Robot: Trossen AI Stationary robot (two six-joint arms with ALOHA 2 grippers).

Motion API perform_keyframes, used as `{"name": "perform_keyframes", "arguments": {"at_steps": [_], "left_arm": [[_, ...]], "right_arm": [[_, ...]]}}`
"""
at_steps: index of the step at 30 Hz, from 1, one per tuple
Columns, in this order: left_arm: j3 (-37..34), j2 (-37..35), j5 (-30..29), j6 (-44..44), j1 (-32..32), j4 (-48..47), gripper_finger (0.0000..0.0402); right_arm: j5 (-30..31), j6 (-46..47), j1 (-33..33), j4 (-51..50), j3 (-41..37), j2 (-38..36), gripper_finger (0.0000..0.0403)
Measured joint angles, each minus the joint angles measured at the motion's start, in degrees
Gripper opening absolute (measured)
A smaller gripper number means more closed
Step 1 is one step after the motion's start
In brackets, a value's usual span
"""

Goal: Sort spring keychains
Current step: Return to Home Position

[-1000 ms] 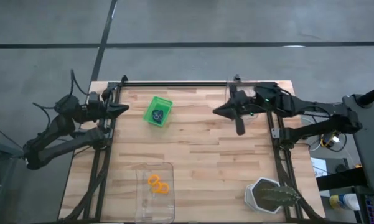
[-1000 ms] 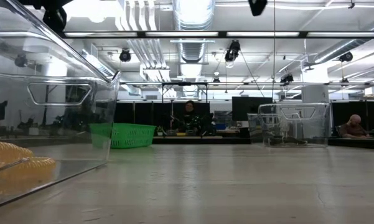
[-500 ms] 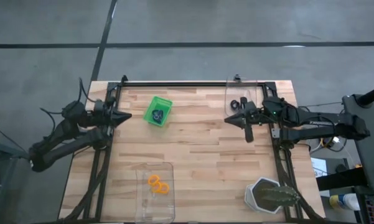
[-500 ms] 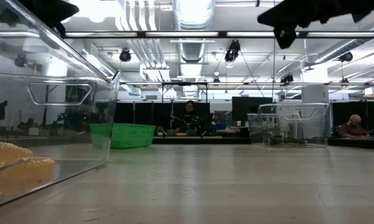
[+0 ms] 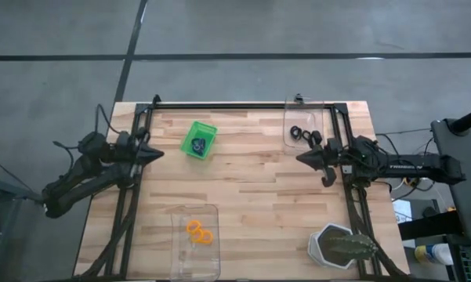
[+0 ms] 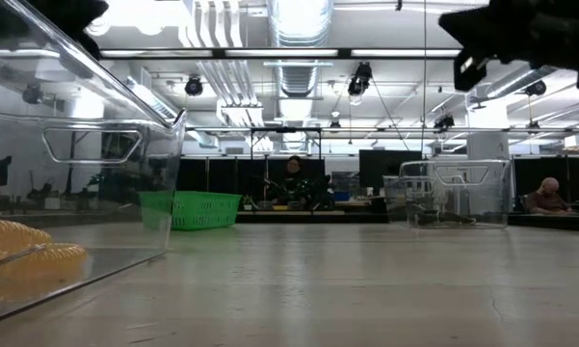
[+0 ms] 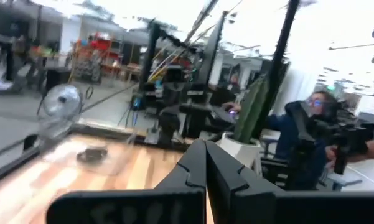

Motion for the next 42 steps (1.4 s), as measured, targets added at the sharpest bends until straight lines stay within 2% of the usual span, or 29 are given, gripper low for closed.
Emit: {"name": "perform_keyframes", "arguments": {"at_steps": [3,7,9,12,19,30,42], "left_arm": [[-0.87,-0.67,-1.80,-0.84,-0.01,-0.75,0.0000],[-3.48,-0.70,-13.05,-3.40,0.00,3.47,0.0000],[-6.20,-0.69,-15.96,-5.09,-0.02,7.96,0.0000],[-10.68,-0.72,-16.24,-7.24,-0.02,15.96,0.0000],[-18.41,-0.75,-16.25,-11.08,-0.17,25.36,0.0000],[-18.72,-0.72,-18.69,-8.13,-0.24,17.17,0.0000],[-18.76,-0.72,-18.82,-6.93,-0.22,16.49,0.0000]], "right_arm": [[-2.70,1.51,0.00,-0.54,-2.93,-2.94,0.0009],[-4.43,1.78,0.00,-0.40,-5.65,-5.61,0.0009],[-4.41,1.39,0.00,-0.24,-6.59,-6.53,0.0009],[-4.41,1.40,0.02,-0.22,-8.13,-8.14,0.0009],[-4.39,0.83,0.01,-0.29,-9.59,-11.11,0.0009],[-2.18,-1.49,-0.02,-5.05,-10.07,-12.05,0.0009],[-2.22,-1.27,-0.02,-5.98,-10.07,-11.49,0.0009]]}}
